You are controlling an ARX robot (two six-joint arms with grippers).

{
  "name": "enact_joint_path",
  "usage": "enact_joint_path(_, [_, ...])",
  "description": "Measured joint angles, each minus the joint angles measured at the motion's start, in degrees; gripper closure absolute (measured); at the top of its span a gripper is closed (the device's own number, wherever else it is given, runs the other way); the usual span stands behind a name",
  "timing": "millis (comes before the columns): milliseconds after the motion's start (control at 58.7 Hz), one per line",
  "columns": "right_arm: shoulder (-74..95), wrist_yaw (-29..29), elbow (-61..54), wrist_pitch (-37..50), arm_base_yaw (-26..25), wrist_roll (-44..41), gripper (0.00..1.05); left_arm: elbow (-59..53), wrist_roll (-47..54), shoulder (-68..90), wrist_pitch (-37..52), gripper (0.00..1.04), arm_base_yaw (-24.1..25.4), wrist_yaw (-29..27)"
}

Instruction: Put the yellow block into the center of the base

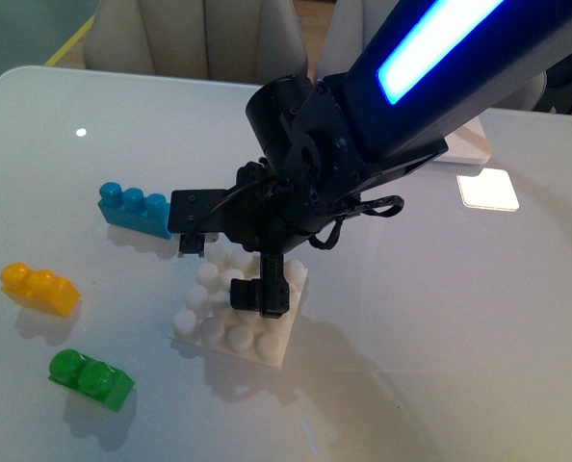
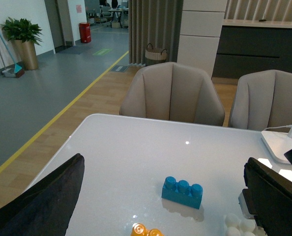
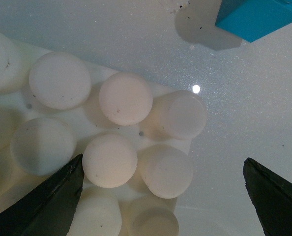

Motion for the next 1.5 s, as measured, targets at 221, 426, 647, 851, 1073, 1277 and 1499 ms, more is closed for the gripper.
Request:
enact_joint_path(221, [-0.6, -0.3, -1.1, 2.3, -0.2, 3.0, 0.09, 0.0, 0.0, 0.0, 0.0, 0.07, 0.0, 0.0])
enact_joint_path(426, [-1.9, -0.4, -3.2, 5.1, -1.2, 7.2, 0.09, 0.0, 0.0, 0.0, 0.0, 0.07, 0.0, 0.0])
enact_joint_path(647, [-5.1, -0.8, -5.6, 7.6, -2.9, 10.8, 0.09, 0.0, 0.0, 0.0, 0.0, 0.07, 0.0, 0.0])
enact_joint_path(851, [-8.1, -1.2, -6.9, 8.9, -3.0, 11.6, 0.09, 0.0, 0.0, 0.0, 0.0, 0.07, 0.0, 0.0])
enact_joint_path(1073, [-12.6, -1.8, -12.5, 17.3, -3.0, 17.9, 0.09, 0.0, 0.0, 0.0, 0.0, 0.07, 0.0, 0.0])
enact_joint_path(1277, [-22.1, -0.3, -22.3, 33.8, -4.5, 34.5, 0.09, 0.0, 0.0, 0.0, 0.0, 0.07, 0.0, 0.0])
enact_joint_path(1499, [-42.0, 10.9, -43.3, 54.0, -6.1, 57.8, 0.09, 0.0, 0.0, 0.0, 0.0, 0.07, 0.0, 0.0])
